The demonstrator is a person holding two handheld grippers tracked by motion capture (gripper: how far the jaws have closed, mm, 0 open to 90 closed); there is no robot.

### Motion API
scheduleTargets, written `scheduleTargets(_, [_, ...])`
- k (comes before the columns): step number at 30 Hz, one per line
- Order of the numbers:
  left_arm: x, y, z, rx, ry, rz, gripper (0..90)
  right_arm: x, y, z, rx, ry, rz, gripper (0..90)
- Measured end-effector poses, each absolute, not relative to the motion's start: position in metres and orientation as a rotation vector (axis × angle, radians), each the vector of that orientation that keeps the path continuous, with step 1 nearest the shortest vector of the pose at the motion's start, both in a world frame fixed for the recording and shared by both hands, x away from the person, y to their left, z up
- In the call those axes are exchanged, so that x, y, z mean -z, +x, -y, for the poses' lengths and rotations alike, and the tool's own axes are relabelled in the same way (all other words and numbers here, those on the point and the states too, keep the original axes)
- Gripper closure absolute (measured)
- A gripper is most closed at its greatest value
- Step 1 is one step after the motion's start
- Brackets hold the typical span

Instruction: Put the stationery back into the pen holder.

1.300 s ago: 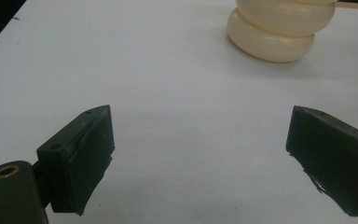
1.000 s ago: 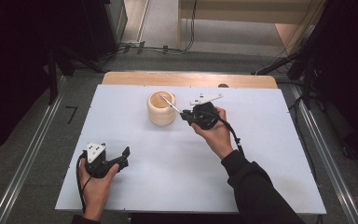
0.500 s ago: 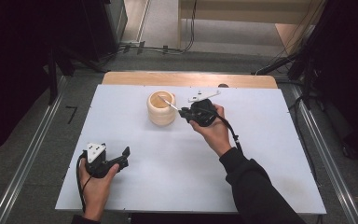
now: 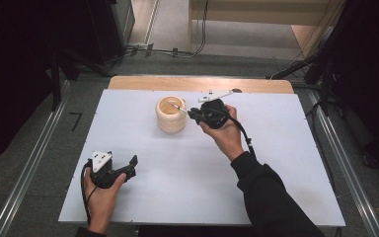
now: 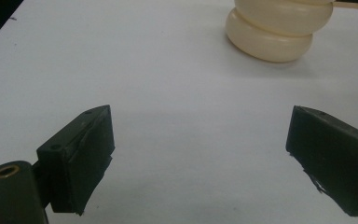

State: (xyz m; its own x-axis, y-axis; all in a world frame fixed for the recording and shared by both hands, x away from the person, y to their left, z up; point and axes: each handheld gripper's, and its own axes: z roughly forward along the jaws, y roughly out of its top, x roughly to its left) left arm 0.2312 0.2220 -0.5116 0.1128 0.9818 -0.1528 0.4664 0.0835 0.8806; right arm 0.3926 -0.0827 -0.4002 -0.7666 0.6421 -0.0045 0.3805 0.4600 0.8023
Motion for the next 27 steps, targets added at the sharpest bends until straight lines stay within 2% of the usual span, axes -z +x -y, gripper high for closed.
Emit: scheduleTargets(27, [0.511,0.231,-0.222,-0.739,1.511,-1.477,8.4,0.386,0.401,0.069,-1.167,0.847,-2.428,78.4])
